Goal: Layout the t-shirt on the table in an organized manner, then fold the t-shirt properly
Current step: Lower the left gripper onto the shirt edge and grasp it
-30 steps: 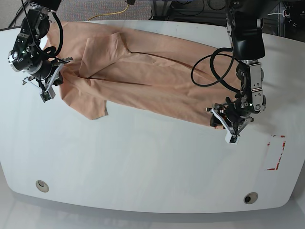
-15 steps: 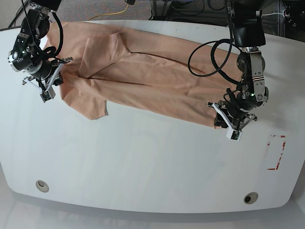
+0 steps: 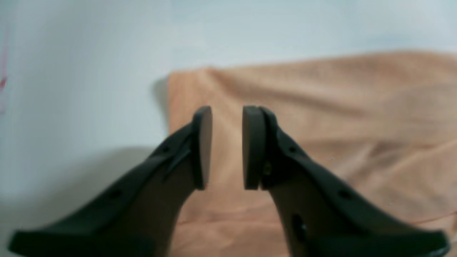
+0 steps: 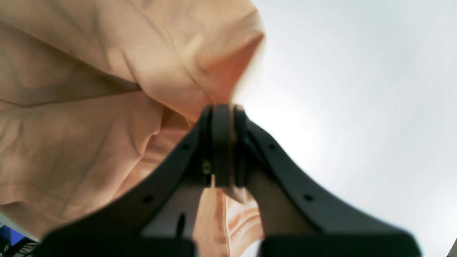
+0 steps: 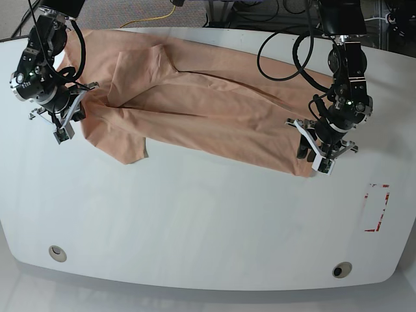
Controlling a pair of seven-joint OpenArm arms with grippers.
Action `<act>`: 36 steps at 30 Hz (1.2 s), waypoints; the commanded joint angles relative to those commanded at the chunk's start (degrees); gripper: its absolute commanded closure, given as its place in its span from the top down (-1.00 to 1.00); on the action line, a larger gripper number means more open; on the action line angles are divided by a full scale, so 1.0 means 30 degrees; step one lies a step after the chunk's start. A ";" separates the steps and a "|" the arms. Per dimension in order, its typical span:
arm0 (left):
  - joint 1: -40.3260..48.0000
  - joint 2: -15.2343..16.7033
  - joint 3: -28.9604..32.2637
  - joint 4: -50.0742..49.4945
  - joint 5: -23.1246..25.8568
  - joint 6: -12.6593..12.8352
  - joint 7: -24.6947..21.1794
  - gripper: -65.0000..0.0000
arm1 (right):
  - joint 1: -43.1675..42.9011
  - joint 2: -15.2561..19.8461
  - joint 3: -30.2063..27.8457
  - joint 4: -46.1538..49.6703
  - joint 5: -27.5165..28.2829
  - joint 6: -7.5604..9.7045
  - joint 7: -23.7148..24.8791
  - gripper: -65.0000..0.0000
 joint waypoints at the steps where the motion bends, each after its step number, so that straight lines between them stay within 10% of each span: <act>1: -0.0147 0.0000 -0.0205 -0.0205 0.0000 0.0000 0.0000 -0.09 | 0.0000 0.0000 0.0000 0.0000 0.0000 0.0000 0.0000 -1.00; 9: -0.2549 0.0117 -0.1348 -0.3311 0.0000 0.0059 0.0000 0.85 | 0.0000 -0.0293 -0.0029 0.0000 0.0000 0.0000 0.0000 -1.00; 23: -0.5656 0.0176 -0.0088 -0.9436 -0.0088 0.0000 -0.0791 0.59 | 0.0000 -0.0498 -0.0029 0.0000 0.0000 0.0000 0.0000 -1.00; 36: -0.5744 0.0586 0.1436 -1.1077 0.0000 0.0000 -0.0938 -0.11 | 0.0293 -0.0410 0.0000 0.0000 0.0000 0.0000 0.0000 -1.00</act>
